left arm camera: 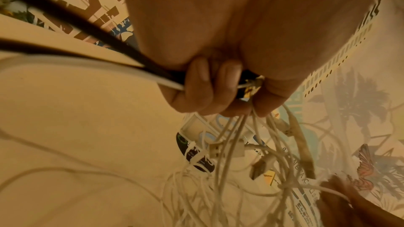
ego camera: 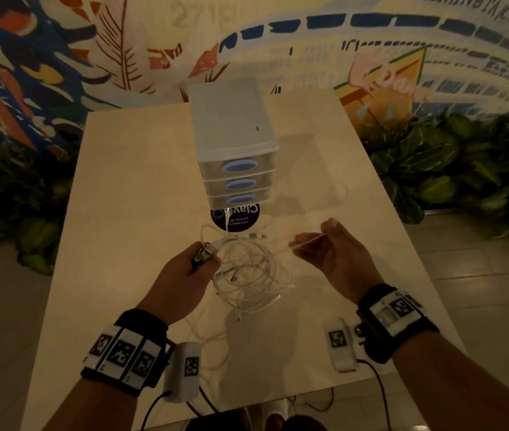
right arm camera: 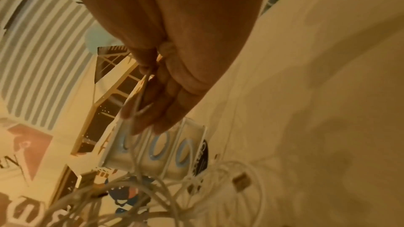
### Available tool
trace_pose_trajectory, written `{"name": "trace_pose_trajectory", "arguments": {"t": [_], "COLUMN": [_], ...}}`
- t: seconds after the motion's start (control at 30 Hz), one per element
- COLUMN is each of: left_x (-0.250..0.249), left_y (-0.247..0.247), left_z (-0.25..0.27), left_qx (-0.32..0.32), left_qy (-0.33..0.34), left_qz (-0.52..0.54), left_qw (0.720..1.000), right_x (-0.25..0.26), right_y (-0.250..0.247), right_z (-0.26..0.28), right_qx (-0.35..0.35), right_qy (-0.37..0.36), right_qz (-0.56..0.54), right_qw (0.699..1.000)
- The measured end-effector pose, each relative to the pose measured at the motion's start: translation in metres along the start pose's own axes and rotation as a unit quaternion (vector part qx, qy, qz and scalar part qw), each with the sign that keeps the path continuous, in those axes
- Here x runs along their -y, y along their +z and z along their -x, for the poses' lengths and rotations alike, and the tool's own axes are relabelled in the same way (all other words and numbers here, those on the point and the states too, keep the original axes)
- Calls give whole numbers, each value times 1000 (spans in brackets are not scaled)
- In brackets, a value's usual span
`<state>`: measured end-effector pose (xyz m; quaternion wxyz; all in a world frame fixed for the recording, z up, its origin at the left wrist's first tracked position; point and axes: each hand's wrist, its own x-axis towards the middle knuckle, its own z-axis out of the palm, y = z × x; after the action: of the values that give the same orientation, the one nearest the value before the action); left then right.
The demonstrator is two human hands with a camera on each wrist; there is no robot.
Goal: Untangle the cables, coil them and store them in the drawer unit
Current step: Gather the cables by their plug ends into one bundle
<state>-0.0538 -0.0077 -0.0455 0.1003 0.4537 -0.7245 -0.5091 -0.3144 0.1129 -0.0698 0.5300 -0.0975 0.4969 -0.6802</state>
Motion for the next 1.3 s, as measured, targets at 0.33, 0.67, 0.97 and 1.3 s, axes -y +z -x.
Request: {"name": "trace_pose_trajectory", "arguments": {"t": [0.33,0.67,0.97,1.3], "left_x": [-5,-14,-17,-1], "left_y": [0,-3,-5,-14], "left_z": [1,7,4,2], "left_qx": [-25,-42,-39,-34], "left_qy": [0,14,-30,-48], "left_qz": [6,-34,-73,-112], "left_qw": [1000,998,996,992], "right_x": [-1,0,8,10], "right_y": [16,29,28,27], "right_z": [-7,-2,-4,-1], "right_qx": [172,164,142,157], "right_qy": [-64,-321,-331,-194], "right_qz": [650,670,677,625], "right_qw": [738,650,641,740]}}
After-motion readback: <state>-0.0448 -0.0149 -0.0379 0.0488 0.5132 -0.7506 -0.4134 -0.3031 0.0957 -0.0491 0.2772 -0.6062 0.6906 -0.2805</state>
